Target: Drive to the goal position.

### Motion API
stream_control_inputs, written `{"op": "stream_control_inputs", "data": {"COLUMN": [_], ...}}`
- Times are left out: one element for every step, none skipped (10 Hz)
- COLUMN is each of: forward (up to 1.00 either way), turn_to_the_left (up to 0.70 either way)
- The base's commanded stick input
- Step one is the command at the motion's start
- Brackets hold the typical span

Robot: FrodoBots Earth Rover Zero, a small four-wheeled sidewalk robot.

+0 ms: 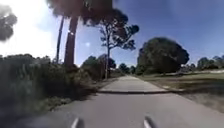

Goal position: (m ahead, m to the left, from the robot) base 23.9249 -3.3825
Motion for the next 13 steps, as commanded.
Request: {"op": "stream_control_inputs", "data": {"forward": [0.70,0.70,0.70,0.70,0.70,0.70,0.70,0.70,0.70,0.70,0.70,0.70,0.70], "turn_to_the_left": [0.00,0.00,0.00,0.00,0.00,0.00,0.00,0.00,0.00,0.00,0.00,0.00,0.00]}}
